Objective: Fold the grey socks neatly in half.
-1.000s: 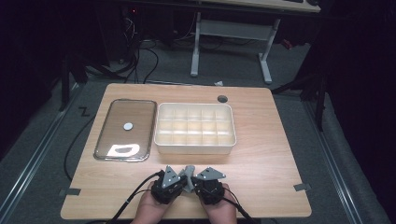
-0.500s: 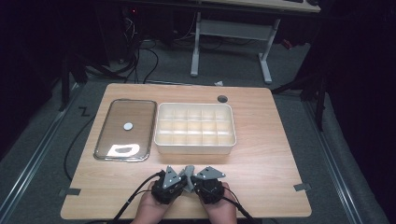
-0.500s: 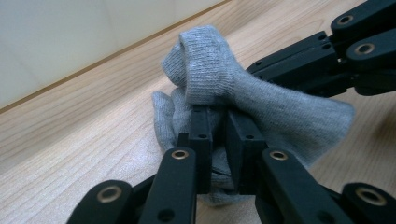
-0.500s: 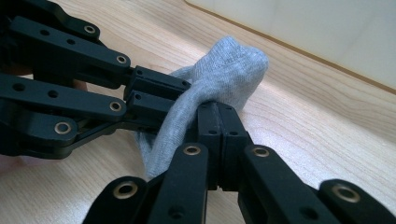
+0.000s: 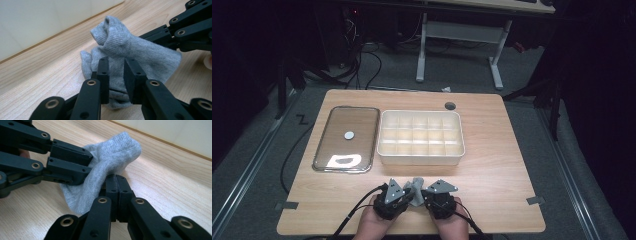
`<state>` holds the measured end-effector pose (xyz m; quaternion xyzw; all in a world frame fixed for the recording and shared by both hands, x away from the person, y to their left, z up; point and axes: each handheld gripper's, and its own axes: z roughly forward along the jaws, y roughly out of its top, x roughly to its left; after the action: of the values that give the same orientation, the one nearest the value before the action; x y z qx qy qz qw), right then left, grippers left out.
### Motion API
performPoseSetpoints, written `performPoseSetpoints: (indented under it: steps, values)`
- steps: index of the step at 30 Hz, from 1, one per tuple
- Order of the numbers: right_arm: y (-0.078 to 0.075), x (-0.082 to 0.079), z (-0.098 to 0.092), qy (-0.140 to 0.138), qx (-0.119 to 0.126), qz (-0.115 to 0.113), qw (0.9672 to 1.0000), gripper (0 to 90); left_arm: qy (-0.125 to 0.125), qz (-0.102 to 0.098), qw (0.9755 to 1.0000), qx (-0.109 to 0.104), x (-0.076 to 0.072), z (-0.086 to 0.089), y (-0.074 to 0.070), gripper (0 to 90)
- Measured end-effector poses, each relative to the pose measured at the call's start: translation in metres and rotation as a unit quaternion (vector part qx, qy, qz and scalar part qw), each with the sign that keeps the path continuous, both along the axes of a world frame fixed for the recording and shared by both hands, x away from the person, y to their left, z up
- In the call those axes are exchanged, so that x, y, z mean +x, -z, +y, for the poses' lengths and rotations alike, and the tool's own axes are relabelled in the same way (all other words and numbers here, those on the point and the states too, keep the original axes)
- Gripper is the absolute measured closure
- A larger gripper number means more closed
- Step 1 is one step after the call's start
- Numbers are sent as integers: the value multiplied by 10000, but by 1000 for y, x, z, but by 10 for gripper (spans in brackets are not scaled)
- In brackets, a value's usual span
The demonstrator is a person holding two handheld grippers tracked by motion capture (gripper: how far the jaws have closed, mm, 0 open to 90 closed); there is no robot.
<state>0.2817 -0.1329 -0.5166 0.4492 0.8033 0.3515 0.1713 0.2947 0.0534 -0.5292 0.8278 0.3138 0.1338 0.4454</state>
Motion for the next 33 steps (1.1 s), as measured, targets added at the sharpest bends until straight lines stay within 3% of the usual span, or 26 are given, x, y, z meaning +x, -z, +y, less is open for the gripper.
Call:
performPoseSetpoints:
  steps: [13,16,18,22,25,27,30,33]
  values:
    - [-8,-7,-6,-21,172,15,9998,899,42,39,10000,-26,0,1,0,744]
    - [-10,-9,-6,-54,142,4,9999,897,86,71,9999,-119,1,3,-3,718]
    - [-10,-9,-6,-77,122,1,9999,896,72,73,9995,-298,1,9,-10,708]
    - [-9,-8,-6,-68,133,-6,9999,891,-137,-27,9986,-509,6,25,-21,702]
    - [-7,-7,-4,-80,151,10,9999,884,-425,18,9984,-375,14,36,-19,736]
    - [-8,-7,-2,-103,136,-7,9999,882,-537,215,9982,-182,18,41,-15,761]
    - [-8,-6,0,-164,116,-31,9998,878,-523,449,9974,187,19,40,-7,770]
    - [-9,-5,3,-179,125,-17,9998,874,-421,531,9975,214,15,35,-3,771]
